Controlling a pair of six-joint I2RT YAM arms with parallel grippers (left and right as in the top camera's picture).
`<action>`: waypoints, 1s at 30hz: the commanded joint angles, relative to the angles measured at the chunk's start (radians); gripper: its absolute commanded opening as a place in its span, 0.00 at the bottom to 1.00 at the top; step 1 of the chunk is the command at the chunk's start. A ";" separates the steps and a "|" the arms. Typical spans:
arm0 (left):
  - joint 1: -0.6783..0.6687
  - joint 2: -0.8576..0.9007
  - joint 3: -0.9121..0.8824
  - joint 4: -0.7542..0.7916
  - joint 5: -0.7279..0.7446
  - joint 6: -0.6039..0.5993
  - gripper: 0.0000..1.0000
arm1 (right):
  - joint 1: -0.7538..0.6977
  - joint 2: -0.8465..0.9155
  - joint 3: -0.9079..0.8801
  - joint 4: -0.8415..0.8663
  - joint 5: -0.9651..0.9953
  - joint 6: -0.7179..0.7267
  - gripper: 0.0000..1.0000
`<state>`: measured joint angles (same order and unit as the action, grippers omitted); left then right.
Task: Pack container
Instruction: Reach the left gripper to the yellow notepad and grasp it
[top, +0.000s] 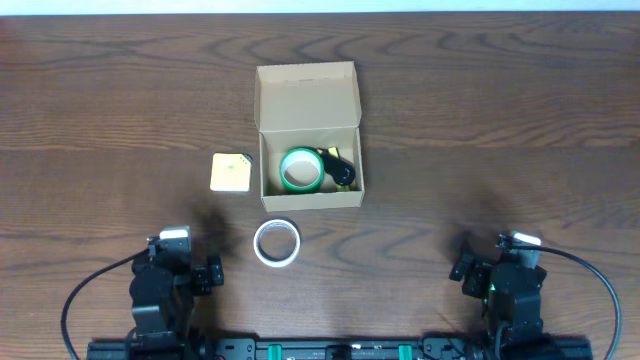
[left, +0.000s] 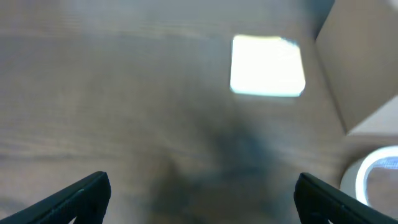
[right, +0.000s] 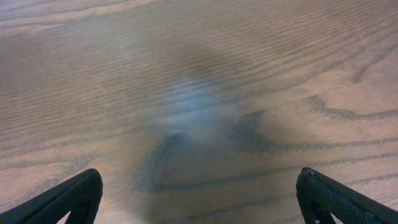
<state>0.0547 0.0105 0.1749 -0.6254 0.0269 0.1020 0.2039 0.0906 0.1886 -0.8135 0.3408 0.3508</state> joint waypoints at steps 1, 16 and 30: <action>-0.006 0.023 0.056 0.031 0.025 -0.017 0.95 | -0.009 -0.007 -0.009 0.000 0.010 -0.015 0.99; -0.006 0.723 0.610 0.057 0.026 -0.185 0.95 | -0.009 -0.007 -0.009 0.000 0.010 -0.015 0.99; -0.006 1.301 0.937 0.055 0.151 -0.193 0.95 | -0.009 -0.007 -0.009 0.001 0.010 -0.015 0.99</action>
<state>0.0521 1.2701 1.0904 -0.5686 0.1516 -0.0795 0.2020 0.0895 0.1879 -0.8112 0.3408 0.3504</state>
